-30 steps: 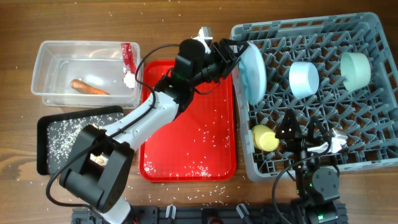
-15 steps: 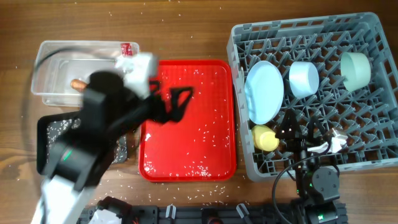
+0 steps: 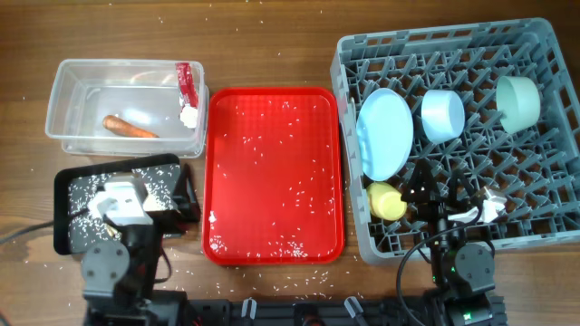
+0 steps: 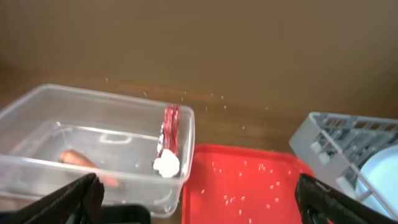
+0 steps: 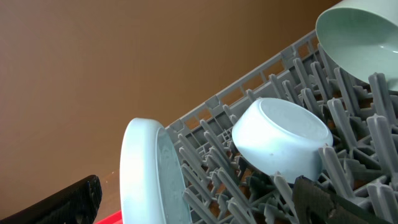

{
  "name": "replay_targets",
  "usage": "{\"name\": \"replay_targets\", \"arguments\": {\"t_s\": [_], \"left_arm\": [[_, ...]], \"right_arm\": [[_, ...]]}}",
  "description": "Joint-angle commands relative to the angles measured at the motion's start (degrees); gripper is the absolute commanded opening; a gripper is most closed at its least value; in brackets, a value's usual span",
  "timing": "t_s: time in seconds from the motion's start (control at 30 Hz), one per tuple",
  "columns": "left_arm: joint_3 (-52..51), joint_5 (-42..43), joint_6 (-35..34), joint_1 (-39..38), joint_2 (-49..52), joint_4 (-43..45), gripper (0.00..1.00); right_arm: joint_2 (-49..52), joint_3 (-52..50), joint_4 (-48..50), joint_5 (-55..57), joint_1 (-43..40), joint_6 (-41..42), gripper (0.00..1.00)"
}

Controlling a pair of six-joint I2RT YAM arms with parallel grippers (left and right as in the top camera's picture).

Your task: Sort waste into correct bins and load items into the dishwasher rack

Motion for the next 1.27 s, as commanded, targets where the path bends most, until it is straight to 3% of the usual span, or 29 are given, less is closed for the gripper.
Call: {"name": "replay_targets", "arguments": {"t_s": [0.0,0.07,0.27,1.23], "left_arm": [[-11.89,10.99,1.14,2.38,-8.66,4.76,1.0],[-16.92,12.39,1.16,2.36,-12.83,7.65,1.0],[-24.61,11.96,1.16,-1.36,-12.9,14.51,1.0],[-25.49,11.72,1.14,-2.45,-12.9,16.68,1.0]], "right_arm": [[-0.31,-0.04,0.2,0.35,-0.17,0.42,1.0],[-0.31,-0.04,0.2,0.35,-0.17,0.42,1.0],[-0.31,-0.04,0.2,0.35,-0.17,0.42,1.0],[-0.31,-0.04,0.2,0.35,-0.17,0.42,1.0]]}}
